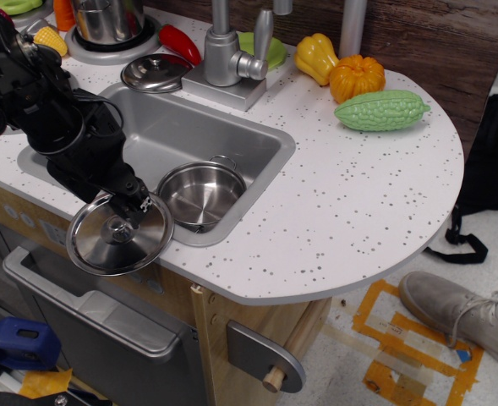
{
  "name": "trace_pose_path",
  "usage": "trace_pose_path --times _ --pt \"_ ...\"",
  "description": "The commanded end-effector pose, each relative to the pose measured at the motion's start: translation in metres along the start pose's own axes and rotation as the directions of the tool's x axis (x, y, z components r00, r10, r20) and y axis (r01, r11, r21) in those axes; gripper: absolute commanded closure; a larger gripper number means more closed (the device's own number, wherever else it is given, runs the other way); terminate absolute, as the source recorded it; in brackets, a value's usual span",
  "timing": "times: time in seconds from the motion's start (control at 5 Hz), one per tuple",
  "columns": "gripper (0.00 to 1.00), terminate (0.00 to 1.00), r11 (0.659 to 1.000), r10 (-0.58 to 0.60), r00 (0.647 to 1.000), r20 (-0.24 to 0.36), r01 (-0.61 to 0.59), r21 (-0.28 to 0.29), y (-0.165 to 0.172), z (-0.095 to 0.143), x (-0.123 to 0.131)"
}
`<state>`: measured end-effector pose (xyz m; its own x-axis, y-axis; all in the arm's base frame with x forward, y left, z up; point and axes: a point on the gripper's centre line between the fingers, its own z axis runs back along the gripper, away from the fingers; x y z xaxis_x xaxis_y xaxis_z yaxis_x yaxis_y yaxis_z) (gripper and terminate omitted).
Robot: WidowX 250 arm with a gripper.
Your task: Put lid on pot or pan
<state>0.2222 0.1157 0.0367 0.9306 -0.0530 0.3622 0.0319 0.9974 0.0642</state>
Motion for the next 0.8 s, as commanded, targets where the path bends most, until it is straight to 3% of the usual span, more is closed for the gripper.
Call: trace_pose_path --times 0.0,0.6 --pt "0.00 0.00 1.000 0.000 1.000 0.000 0.000 0.000 0.000 0.000 0.000" --pt "0.00 0.00 0.999 -0.036 0.999 0.021 0.036 0.001 0.006 -0.014 0.002"
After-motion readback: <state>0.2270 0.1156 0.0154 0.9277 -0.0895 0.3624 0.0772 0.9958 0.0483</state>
